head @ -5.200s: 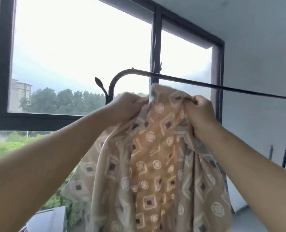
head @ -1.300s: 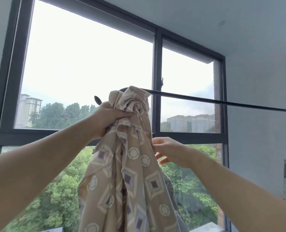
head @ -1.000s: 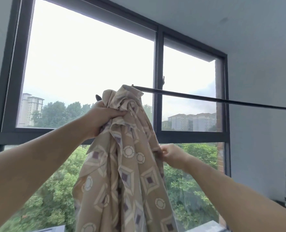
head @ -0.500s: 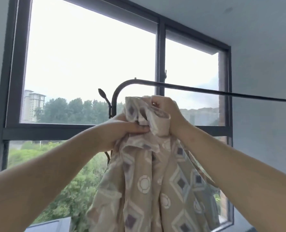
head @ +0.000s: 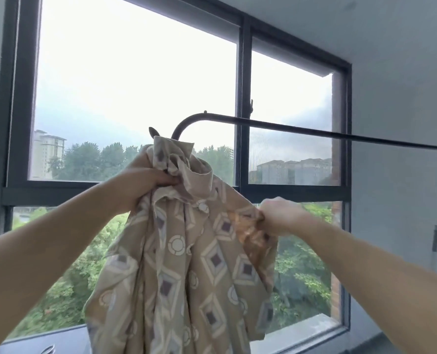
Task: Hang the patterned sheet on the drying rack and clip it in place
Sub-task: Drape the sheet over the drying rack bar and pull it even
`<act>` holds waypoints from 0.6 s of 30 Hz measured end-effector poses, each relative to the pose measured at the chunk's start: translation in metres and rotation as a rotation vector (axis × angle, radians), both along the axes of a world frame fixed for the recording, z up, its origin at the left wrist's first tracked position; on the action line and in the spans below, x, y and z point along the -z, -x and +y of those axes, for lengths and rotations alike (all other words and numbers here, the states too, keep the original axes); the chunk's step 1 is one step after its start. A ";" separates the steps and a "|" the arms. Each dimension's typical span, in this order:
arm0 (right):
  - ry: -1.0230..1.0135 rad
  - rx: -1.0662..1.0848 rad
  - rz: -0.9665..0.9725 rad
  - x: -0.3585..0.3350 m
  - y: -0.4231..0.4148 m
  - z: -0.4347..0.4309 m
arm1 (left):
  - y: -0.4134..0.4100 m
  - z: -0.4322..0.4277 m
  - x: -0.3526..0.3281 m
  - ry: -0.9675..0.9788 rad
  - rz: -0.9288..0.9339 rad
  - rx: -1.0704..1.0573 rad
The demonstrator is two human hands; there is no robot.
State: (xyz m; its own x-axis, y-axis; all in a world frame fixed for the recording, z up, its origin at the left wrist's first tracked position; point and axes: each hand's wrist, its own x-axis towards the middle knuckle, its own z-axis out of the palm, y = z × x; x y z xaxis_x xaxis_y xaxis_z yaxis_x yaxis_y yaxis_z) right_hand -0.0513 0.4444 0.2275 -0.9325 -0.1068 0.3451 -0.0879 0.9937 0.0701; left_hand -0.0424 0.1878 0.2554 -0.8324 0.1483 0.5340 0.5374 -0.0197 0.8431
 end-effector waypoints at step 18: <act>1.843 -0.622 0.054 -0.050 -0.025 -0.004 | 0.005 -0.014 0.004 -0.154 0.135 -0.103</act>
